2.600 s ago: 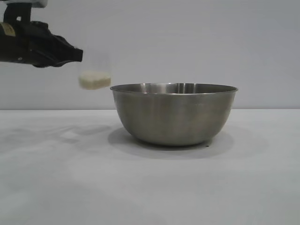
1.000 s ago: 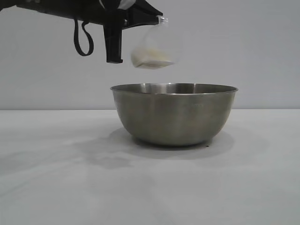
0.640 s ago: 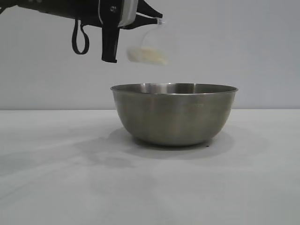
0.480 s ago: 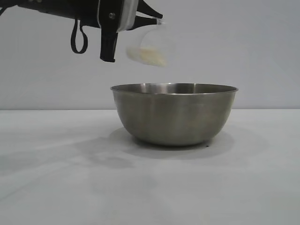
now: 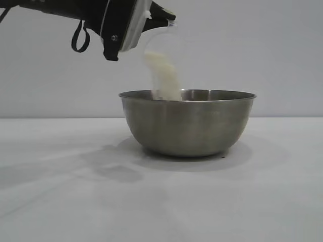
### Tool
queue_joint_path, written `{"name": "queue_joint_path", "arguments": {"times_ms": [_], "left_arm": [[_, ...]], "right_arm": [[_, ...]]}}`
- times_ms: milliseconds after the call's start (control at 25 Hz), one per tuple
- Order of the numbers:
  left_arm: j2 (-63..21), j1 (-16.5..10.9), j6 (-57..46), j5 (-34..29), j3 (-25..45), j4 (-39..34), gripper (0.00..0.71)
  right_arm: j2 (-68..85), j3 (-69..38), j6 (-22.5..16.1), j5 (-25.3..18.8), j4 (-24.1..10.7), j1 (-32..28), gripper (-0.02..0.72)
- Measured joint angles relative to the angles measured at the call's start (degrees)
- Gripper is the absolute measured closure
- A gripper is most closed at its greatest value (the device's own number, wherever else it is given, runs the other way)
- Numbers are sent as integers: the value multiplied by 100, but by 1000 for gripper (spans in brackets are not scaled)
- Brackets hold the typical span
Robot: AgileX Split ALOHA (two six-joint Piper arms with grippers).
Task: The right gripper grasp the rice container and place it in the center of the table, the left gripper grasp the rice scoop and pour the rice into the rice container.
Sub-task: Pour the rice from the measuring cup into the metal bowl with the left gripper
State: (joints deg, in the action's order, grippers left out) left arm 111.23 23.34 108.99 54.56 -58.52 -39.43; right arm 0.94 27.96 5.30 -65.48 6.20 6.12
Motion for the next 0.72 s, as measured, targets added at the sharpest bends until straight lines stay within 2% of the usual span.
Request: {"name": "queue_joint_path", "arguments": {"times_ms": [480, 720], "left_arm": [[0, 0, 996, 51, 0, -636, 710], [0, 108, 1143, 95, 0, -773, 710]], "right_arm": [[0, 0, 0, 0, 2, 0, 223], [0, 0, 0, 0, 36, 0, 223]]}}
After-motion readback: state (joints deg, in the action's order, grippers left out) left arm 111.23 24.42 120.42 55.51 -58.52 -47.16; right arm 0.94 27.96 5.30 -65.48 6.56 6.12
